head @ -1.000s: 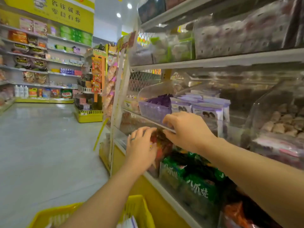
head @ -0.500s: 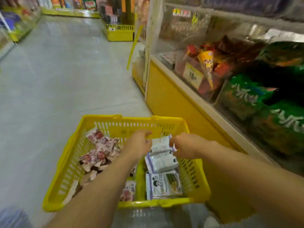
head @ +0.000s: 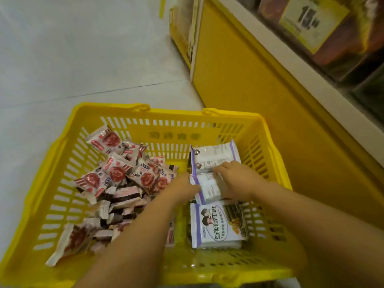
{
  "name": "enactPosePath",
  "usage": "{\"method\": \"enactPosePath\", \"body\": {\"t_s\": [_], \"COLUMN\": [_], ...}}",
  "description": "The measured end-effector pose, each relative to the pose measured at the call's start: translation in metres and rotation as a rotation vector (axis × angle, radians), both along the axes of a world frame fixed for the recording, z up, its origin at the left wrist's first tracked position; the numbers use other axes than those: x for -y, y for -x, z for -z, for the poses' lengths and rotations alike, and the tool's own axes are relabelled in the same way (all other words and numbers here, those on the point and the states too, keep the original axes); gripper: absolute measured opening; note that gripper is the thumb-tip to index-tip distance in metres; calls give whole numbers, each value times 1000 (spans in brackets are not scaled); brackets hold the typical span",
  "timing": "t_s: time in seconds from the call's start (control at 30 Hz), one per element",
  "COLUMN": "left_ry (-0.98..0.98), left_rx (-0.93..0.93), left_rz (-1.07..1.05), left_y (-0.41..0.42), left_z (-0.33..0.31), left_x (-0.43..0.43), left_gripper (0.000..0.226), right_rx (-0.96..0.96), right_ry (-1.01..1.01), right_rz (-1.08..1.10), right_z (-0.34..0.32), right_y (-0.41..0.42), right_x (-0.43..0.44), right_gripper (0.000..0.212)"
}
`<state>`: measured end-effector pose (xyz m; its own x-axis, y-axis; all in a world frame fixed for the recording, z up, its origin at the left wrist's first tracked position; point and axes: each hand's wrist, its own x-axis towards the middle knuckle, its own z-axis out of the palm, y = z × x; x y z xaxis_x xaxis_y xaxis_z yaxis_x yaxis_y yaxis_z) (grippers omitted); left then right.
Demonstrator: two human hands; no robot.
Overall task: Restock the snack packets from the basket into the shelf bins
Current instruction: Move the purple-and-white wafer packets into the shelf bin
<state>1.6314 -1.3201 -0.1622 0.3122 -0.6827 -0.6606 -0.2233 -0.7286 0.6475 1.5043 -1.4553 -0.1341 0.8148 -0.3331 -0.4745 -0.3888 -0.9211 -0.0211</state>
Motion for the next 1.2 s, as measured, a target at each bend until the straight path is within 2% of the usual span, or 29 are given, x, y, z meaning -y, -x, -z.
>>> {"method": "enactPosePath", "body": {"t_s": [0.07,0.17,0.33,0.4,0.47,0.5,0.6,0.63,0.77,0.83,0.87,0.9,0.97,1.03,1.13,1.2], "left_ry": [12,55,108,163,251,288,357,373,471,520,543,559,526,401,260,264], "left_rx": [-1,-6,-191,-352,-502,-538,-660,-686,-719,-729,-729,-718,-627,-375,-121,-66], "left_rz": [-97,-173,-189,-296,-490,-568,-653,-623,-483,-498,-521,-544,-617,-683,-725,-766], "left_y": [1,-4,-10,-13,-17,-20,-25,-25,-21,-22,-24,-25,-28,-34,-39,-39], "left_z": [8,10,-7,-15,-25,-28,-36,-36,-39,-39,-38,-36,-31,-23,-14,-13], "left_x": [4,3,-3,0,4,6,6,5,9,11,10,9,5,0,-6,-9], "left_gripper": [14,20,26,31,32,31,30,33,53,63,60,55,49,55,75,69], "right_rx": [-7,10,85,87,97,119,322,369,470,502,504,504,476,383,147,116], "right_ry": [63,144,151,94,-35,-131,-429,-504,-894,-1053,-1079,-1048,-786,-450,-73,57], "right_rz": [-66,-141,-174,-151,-45,44,279,326,542,657,685,678,563,448,251,167], "right_z": [5,8,1,-9,-24,-32,-51,-58,-72,-73,-73,-71,-64,-50,-25,-12], "right_y": [-1,-2,-1,0,-2,-5,-16,-20,-33,-40,-43,-45,-45,-40,-25,-19], "right_x": [2,-1,3,10,15,16,18,19,10,3,1,1,3,11,18,21], "right_gripper": [87,105,98,94,90,81,32,25,14,22,28,32,32,36,67,83]}}
